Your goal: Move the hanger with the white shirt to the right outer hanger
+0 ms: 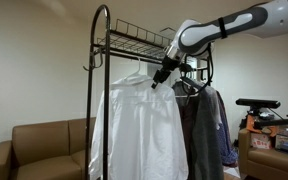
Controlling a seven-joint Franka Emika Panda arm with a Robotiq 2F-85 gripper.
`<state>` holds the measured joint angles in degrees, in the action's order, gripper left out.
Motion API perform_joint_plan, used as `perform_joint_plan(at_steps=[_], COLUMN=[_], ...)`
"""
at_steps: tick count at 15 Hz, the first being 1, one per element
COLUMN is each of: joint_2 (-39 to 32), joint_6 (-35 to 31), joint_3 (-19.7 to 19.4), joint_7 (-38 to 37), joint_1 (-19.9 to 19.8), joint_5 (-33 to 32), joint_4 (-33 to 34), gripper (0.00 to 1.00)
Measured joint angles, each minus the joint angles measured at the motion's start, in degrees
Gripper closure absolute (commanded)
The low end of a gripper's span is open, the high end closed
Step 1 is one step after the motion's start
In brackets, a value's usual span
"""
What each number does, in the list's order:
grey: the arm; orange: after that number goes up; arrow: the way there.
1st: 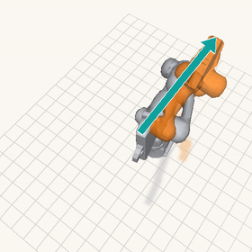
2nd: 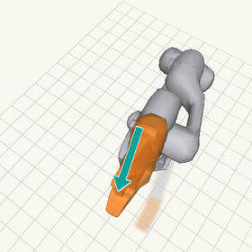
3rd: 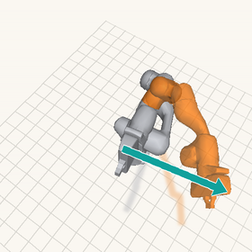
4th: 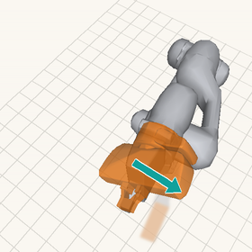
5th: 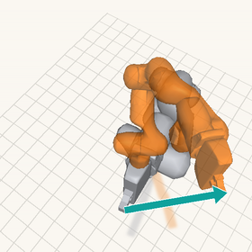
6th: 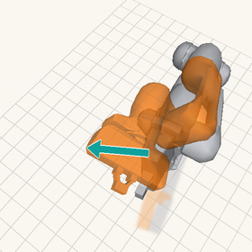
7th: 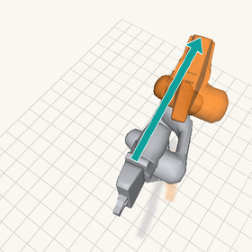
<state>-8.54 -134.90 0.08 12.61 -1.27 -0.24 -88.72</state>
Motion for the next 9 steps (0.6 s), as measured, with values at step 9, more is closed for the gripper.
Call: perform_joint_plan(at_steps=[9], joint_2=[-0.5], joint_6=[2.4], joint_3=[-0.2], joint_7=[0.9], joint_1=[-0.1], joint_5=[0.8], joint_4=[1.7], gripper=[0.9])
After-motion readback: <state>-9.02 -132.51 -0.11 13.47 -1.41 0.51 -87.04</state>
